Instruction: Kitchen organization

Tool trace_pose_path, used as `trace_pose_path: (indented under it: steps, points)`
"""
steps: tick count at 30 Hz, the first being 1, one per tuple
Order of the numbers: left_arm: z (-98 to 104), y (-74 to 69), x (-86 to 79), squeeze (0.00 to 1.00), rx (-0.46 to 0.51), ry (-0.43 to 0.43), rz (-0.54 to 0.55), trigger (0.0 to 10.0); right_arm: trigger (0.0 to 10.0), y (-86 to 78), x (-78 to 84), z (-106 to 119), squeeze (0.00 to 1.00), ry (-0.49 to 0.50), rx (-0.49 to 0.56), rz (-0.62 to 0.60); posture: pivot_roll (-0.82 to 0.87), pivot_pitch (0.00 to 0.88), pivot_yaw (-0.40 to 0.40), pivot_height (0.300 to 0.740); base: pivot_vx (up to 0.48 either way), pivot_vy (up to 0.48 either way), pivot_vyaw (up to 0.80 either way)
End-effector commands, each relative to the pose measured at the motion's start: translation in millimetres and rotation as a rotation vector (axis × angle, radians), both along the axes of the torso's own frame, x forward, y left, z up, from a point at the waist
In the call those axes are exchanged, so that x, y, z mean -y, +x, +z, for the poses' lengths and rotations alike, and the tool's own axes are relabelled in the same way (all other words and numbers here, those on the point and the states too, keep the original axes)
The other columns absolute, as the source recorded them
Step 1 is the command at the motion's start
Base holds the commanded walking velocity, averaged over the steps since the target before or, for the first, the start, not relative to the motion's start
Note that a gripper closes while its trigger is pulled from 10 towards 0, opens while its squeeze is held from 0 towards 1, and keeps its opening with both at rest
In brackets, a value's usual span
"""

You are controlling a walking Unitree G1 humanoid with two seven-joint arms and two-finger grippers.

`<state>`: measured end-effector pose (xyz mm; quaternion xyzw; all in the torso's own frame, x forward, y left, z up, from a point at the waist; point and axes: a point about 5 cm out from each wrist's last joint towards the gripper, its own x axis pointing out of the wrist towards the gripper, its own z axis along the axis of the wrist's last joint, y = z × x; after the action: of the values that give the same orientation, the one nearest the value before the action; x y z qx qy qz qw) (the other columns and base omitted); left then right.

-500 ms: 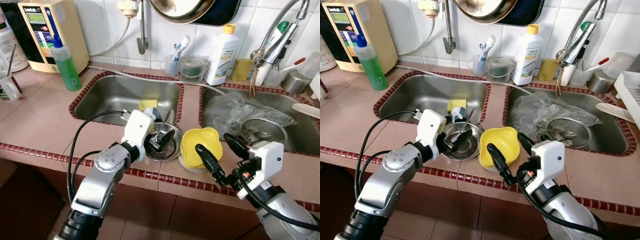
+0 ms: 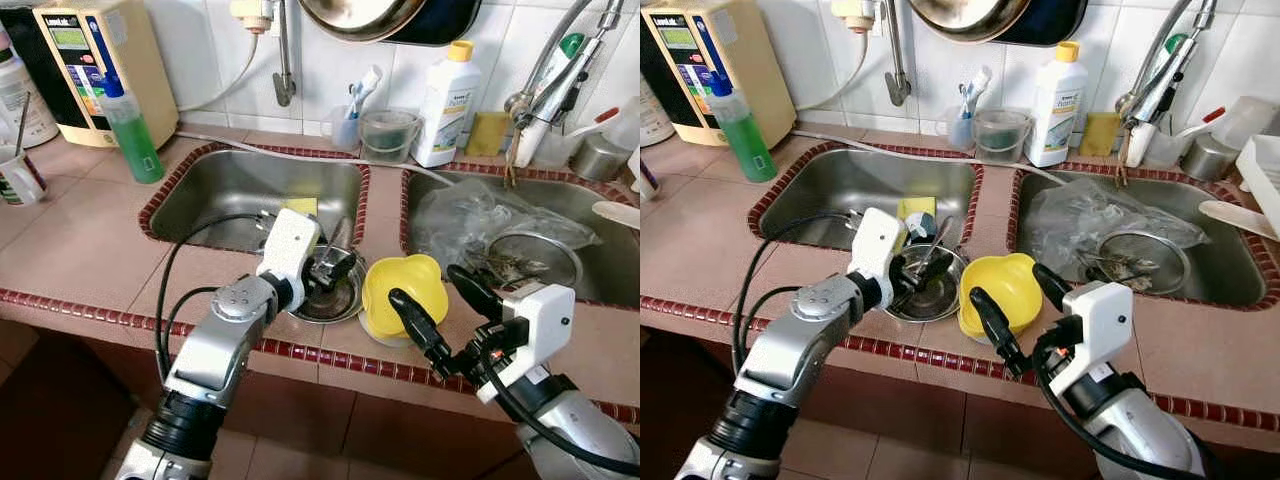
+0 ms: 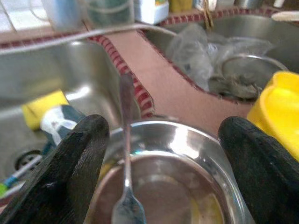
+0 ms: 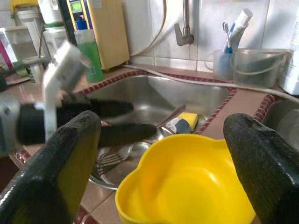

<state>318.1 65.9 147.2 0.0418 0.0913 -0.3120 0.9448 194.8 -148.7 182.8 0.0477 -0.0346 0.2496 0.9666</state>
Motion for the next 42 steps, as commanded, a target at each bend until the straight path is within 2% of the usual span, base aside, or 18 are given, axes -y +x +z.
trace_pose_path:
  steps: [1, 10, 22, 41, 42]
  points:
    - [-4, 3.1, 1.2, 0.00, -0.005, 0.028, -0.009, 10.0, 10.0, -3.7, -2.4, 5, 0.00, 0.006, 0.010, 0.012, -0.25, 0.059, 0.055, 0.740, 0.000, 0.000, 0.00]
    - [-19, 12.8, 2.5, 0.00, -0.044, 0.032, 0.001, 10.0, 10.0, -10.4, -5.1, 9, 0.00, 0.017, 0.009, 0.011, -0.27, 0.086, 0.058, 0.740, 0.000, 0.000, 0.00]
    - [-19, 22.7, 2.4, 0.00, -0.044, 0.033, 0.019, 10.0, 10.0, -16.2, -6.1, 9, 0.00, 0.021, -0.012, 0.001, -0.28, 0.106, 0.063, 0.740, 0.000, 0.000, 0.00]
    - [-21, 28.5, -7.5, 0.00, -0.054, 0.045, 0.069, 10.0, 10.0, -12.8, -6.3, 10, 0.00, 0.024, -0.010, 0.000, -0.27, 0.112, 0.057, 0.740, 0.000, 0.000, 0.00]
    - [-20, 28.8, -7.6, 0.00, -0.056, 0.038, 0.069, 7.4, 10.0, -12.3, -6.2, 11, 0.00, 0.024, -0.008, 0.000, -0.27, 0.113, 0.058, 0.740, 0.000, 0.000, 0.00]
